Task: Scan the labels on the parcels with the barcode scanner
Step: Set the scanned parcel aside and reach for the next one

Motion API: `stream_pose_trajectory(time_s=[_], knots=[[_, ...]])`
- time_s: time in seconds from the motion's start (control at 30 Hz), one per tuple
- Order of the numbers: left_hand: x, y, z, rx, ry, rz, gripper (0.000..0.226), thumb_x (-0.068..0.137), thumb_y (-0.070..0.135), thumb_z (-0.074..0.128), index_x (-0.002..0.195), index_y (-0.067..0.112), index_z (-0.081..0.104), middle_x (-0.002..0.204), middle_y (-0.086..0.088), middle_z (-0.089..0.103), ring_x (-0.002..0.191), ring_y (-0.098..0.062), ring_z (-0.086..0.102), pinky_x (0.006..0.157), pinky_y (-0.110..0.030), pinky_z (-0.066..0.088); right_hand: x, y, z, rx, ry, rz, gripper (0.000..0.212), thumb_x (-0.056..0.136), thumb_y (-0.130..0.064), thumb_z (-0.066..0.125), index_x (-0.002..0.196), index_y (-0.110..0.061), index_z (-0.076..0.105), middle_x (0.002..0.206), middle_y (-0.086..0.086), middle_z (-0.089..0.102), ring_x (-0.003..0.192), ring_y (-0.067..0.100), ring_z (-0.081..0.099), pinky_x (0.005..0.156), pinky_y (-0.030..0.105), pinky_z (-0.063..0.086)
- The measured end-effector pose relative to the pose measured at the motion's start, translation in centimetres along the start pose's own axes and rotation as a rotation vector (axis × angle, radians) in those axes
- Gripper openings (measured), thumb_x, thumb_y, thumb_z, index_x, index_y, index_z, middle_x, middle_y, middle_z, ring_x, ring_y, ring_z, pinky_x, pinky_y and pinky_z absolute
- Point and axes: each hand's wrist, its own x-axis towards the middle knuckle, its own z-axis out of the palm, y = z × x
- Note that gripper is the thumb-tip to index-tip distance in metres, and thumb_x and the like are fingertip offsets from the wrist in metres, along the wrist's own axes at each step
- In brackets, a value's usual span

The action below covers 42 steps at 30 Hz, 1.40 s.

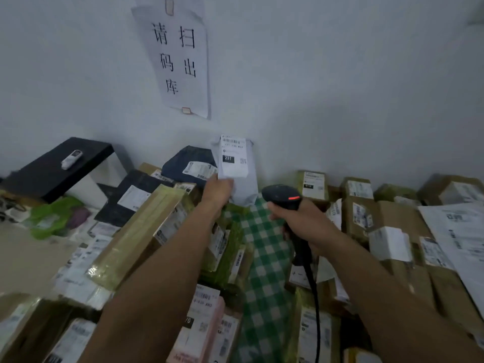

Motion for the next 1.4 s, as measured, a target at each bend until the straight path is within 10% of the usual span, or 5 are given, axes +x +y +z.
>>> stream_pose_trajectory(time_s=[0.63, 0.9, 1.03, 1.23, 1.4], knots=[[11.9, -2.2, 0.0, 0.66, -0.079, -0.13, 0.049, 0.103, 0.009, 0.039, 0.152, 0.005, 0.037, 0.148, -0.019, 0.048, 0.134, -0.04, 0.048, 0.109, -0.046, 0.045, 9.9, 3.7, 1.6, 0.028, -0.069, 0.165, 0.02, 0.092, -0.04, 0.075, 0.106, -0.026, 0.073, 0.099, 0.004, 0.078, 0.068, 0.014, 0.063, 0.067, 0.035, 0.053], [12.9, -4.0, 1.0, 1.291, 0.061, 0.346, 0.105, 0.09, 0.01, 0.068, 0.162, 0.03, -0.005, 0.165, -0.018, 0.009, 0.152, -0.042, 0.014, 0.118, -0.059, 0.027, 10.0, 4.2, 0.7, 0.057, -0.038, 0.178, 0.019, 0.093, -0.04, 0.074, 0.104, -0.023, 0.074, 0.093, -0.001, 0.078, 0.067, 0.014, 0.063, 0.064, 0.031, 0.053], [15.1, -3.3, 2.4, 1.435, -0.271, 0.584, 0.116, 0.084, -0.006, 0.065, 0.161, 0.042, -0.008, 0.169, -0.003, -0.021, 0.155, -0.035, -0.021, 0.121, -0.065, 0.009, 10.4, 4.9, -0.2, 0.074, -0.026, 0.177, 0.018, 0.094, -0.038, 0.073, 0.109, -0.028, 0.071, 0.092, -0.002, 0.078, 0.067, 0.014, 0.063, 0.062, 0.031, 0.053], [16.8, -4.8, 2.3, 1.49, -0.43, 0.517, 0.068, 0.086, 0.019, 0.077, 0.147, 0.026, 0.048, 0.161, 0.0, 0.034, 0.15, -0.03, 0.021, 0.118, -0.053, 0.035, 11.1, 5.6, -0.7, 0.1, -0.01, 0.184, 0.011, 0.094, -0.037, 0.073, 0.103, -0.03, 0.071, 0.092, 0.0, 0.078, 0.071, 0.019, 0.063, 0.066, 0.033, 0.053], [17.3, -5.2, 2.0, 1.147, -0.377, 0.377, 0.022, 0.093, 0.034, 0.072, 0.104, 0.016, 0.077, 0.108, -0.003, 0.071, 0.101, -0.022, 0.065, 0.085, -0.032, 0.05, 11.4, 6.0, -0.3, 0.104, -0.008, 0.2, 0.016, 0.092, -0.041, 0.075, 0.103, -0.03, 0.073, 0.092, -0.002, 0.079, 0.068, 0.016, 0.063, 0.067, 0.032, 0.054]])
